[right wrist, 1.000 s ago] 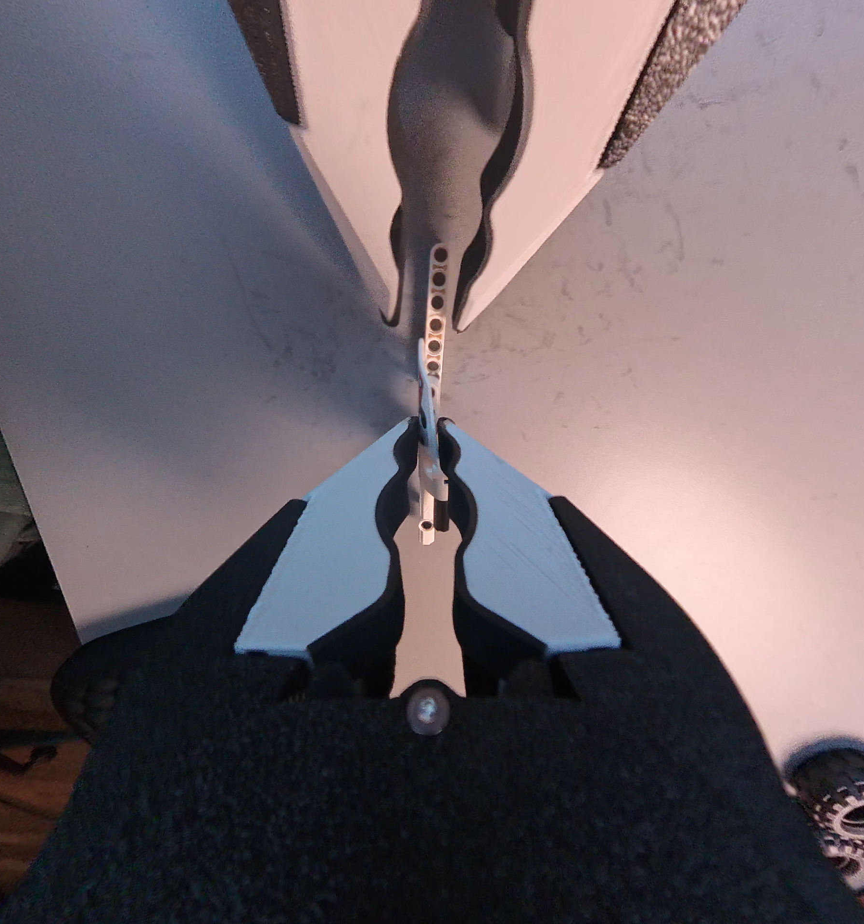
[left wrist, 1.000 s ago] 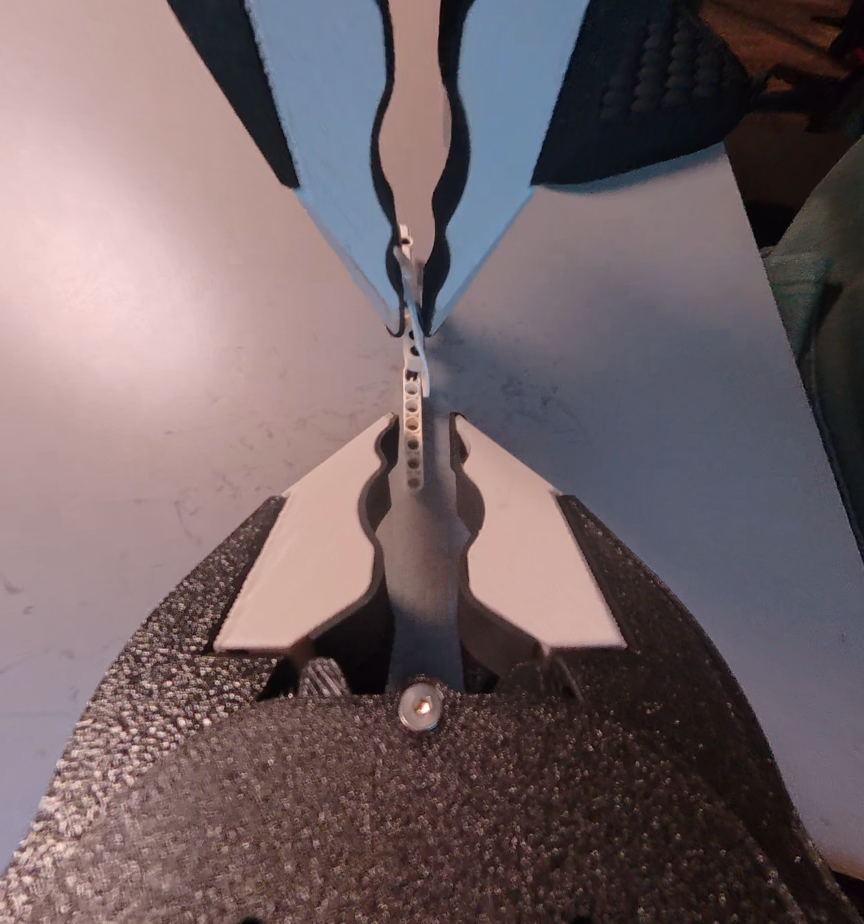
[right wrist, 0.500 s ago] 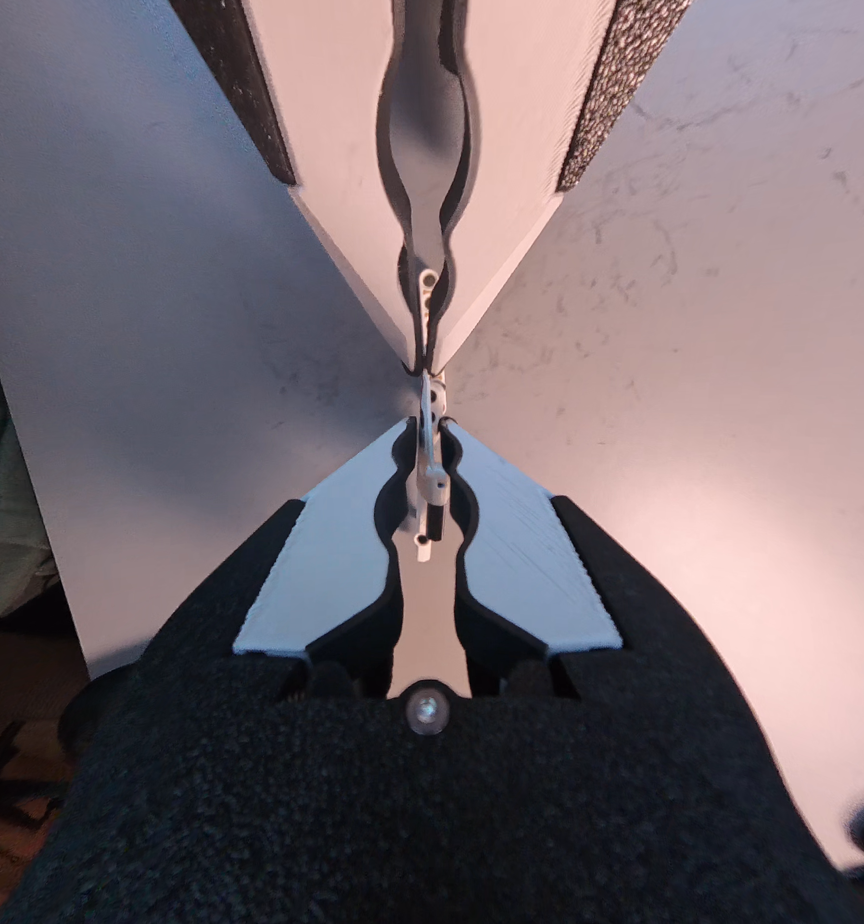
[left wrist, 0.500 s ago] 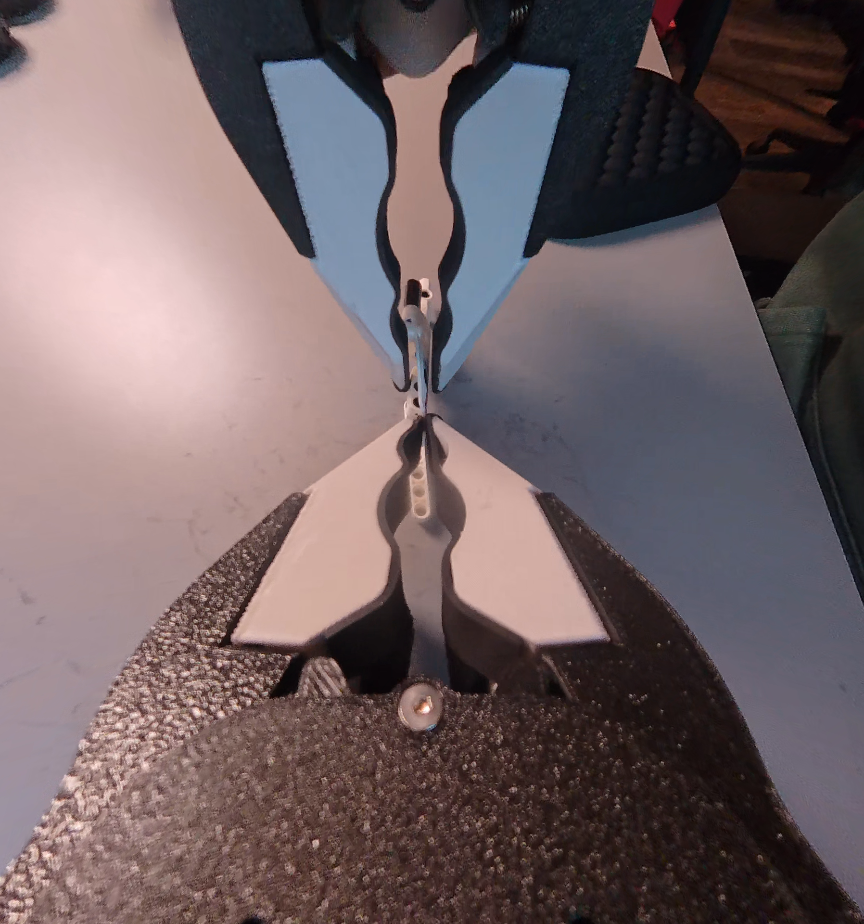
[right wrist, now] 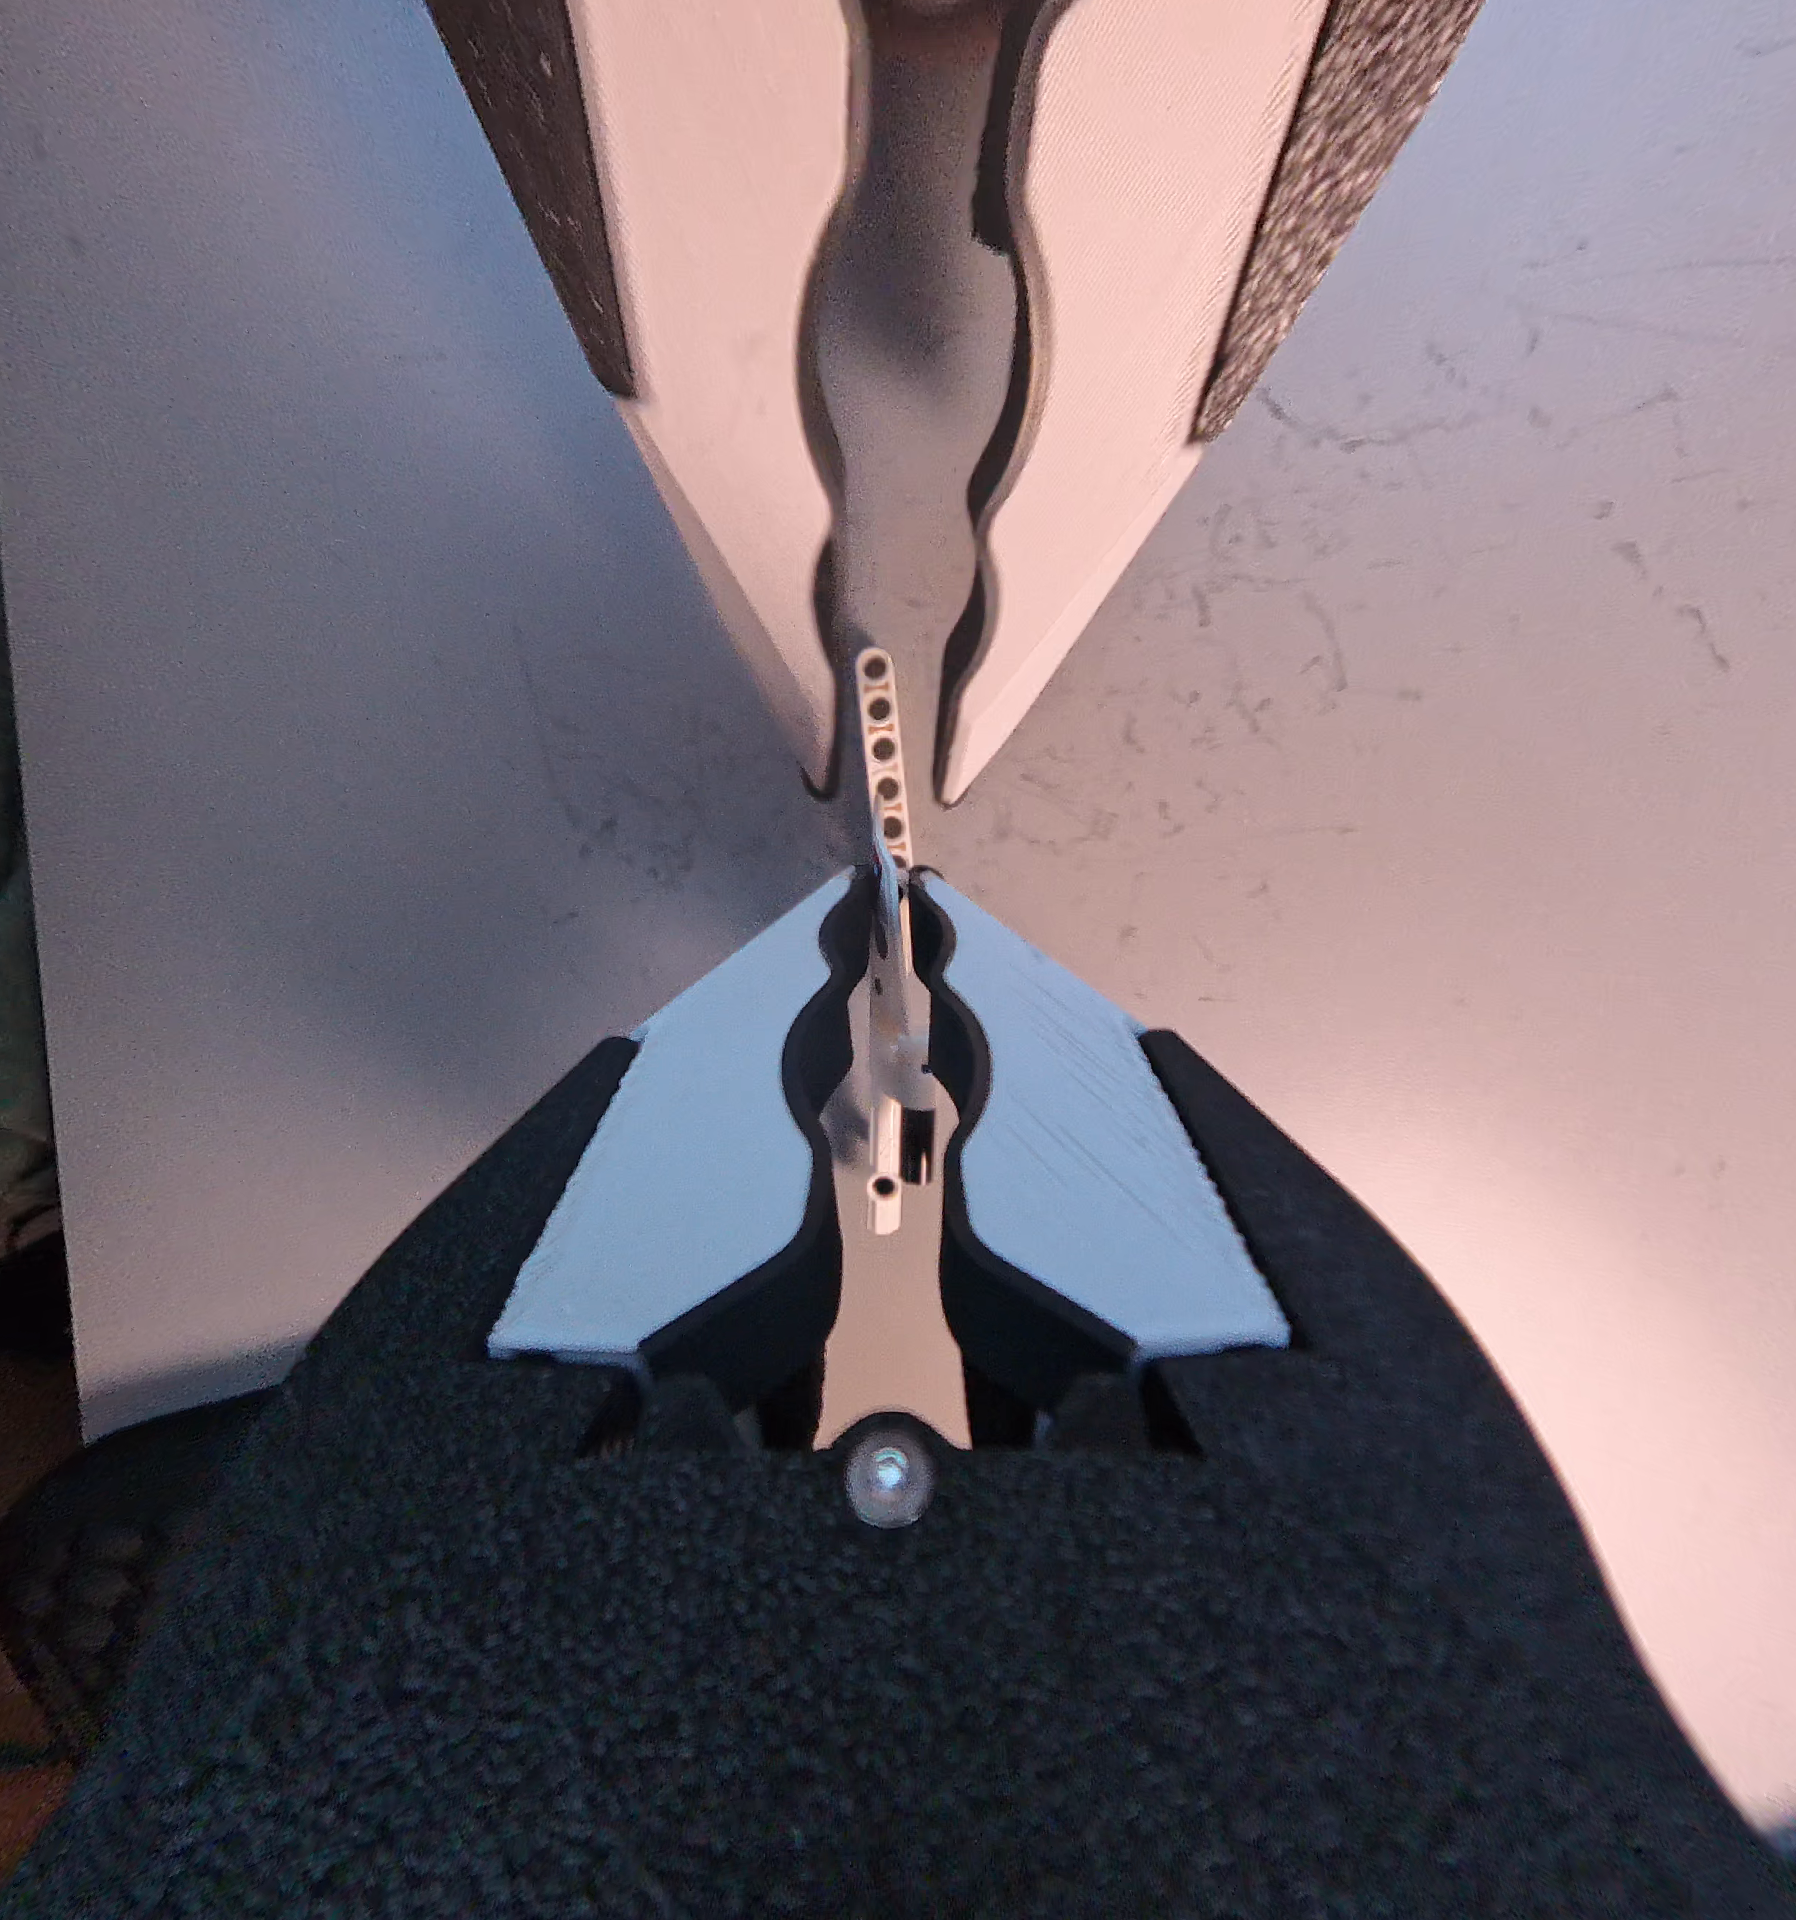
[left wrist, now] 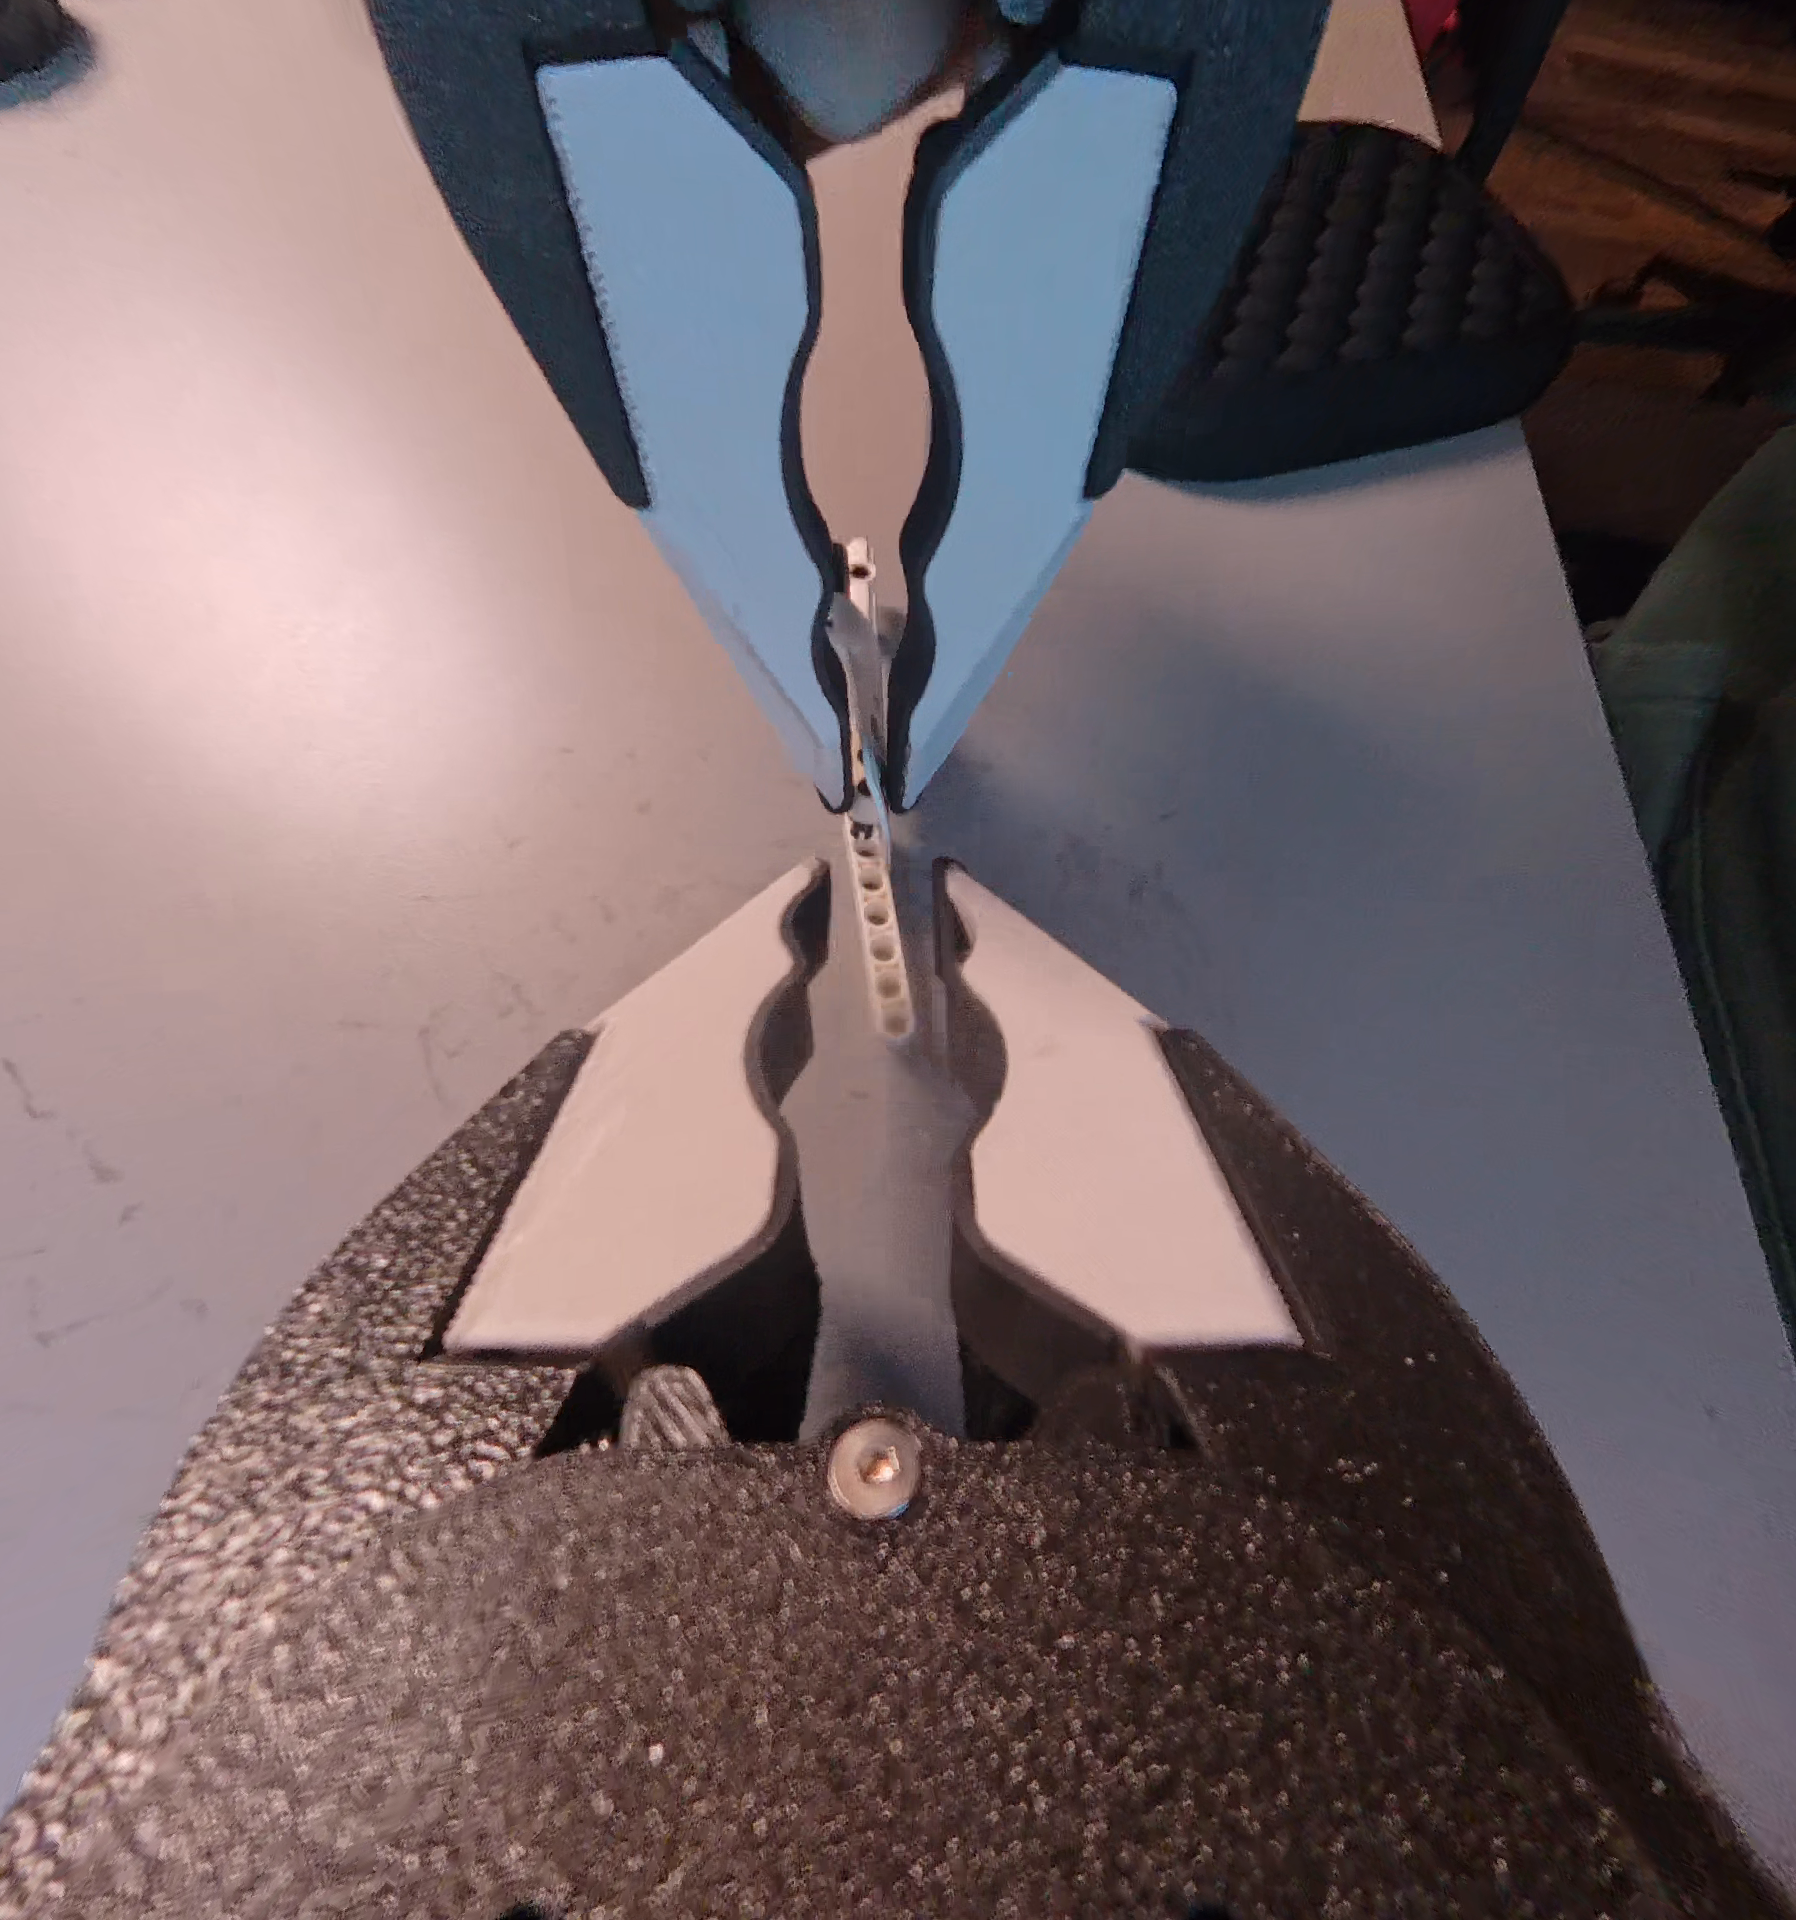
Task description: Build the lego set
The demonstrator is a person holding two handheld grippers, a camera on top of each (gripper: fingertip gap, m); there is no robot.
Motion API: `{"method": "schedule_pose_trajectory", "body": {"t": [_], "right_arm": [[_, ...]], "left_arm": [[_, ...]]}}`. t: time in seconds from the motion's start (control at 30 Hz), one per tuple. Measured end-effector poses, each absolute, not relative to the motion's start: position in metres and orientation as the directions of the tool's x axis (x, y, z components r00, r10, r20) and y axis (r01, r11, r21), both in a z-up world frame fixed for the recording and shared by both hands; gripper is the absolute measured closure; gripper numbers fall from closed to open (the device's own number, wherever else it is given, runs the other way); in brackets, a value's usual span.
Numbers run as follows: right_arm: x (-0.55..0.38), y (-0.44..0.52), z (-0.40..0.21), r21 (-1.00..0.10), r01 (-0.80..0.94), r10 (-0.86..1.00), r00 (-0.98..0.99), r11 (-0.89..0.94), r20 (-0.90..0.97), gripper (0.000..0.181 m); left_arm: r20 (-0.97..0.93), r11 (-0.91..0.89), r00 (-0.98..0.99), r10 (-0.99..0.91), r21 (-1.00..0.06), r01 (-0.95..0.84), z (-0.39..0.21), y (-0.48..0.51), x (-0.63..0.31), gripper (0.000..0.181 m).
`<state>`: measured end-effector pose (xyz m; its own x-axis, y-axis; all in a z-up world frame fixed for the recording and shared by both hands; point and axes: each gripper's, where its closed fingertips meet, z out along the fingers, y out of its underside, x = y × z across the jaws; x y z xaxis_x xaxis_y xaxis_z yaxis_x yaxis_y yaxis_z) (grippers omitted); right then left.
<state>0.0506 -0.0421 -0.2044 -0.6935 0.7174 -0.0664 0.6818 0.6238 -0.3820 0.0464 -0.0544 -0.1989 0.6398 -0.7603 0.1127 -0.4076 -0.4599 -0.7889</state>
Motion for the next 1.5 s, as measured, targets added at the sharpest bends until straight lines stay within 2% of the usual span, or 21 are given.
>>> {"method": "schedule_pose_trajectory", "body": {"t": [0.03, 0.13, 0.27, 0.4, 0.77, 1.03, 1.5], "right_arm": [[0.052, -0.041, -0.206, -0.371, 0.677, 0.708, -0.703, 0.635, -0.070, 0.175], [0.051, -0.042, -0.206, -0.368, 0.673, 0.695, -0.713, 0.642, -0.090, 0.175], [0.048, -0.042, -0.207, -0.370, 0.665, 0.684, -0.723, 0.649, -0.099, 0.175], [0.047, -0.045, -0.207, -0.380, 0.657, 0.674, -0.731, 0.651, -0.110, 0.175], [0.045, -0.047, -0.207, -0.387, 0.669, 0.679, -0.722, 0.635, -0.133, 0.175], [0.047, -0.049, -0.206, -0.448, 0.729, 0.739, -0.645, 0.518, -0.194, 0.175], [0.046, -0.046, -0.208, -0.486, 0.715, 0.763, -0.632, 0.503, -0.140, 0.175]], "left_arm": [[0.107, -0.461, 0.636, -0.765, -0.779, -0.424, -0.200, -0.057, 0.046, 0.156], [0.105, -0.474, 0.622, -0.776, -0.748, -0.465, -0.211, -0.062, 0.045, 0.153], [0.080, -0.481, 0.619, -0.781, -0.710, -0.515, -0.225, -0.063, 0.042, 0.163], [0.063, -0.465, 0.615, -0.786, -0.715, -0.522, -0.226, -0.061, 0.040, 0.173], [0.076, -0.474, 0.619, -0.782, -0.717, -0.511, -0.226, -0.060, 0.039, 0.175], [0.096, -0.501, 0.635, -0.766, -0.709, -0.497, -0.226, -0.060, 0.040, 0.175], [0.112, -0.508, 0.636, -0.764, -0.713, -0.484, -0.226, -0.060, 0.040, 0.175]]}}
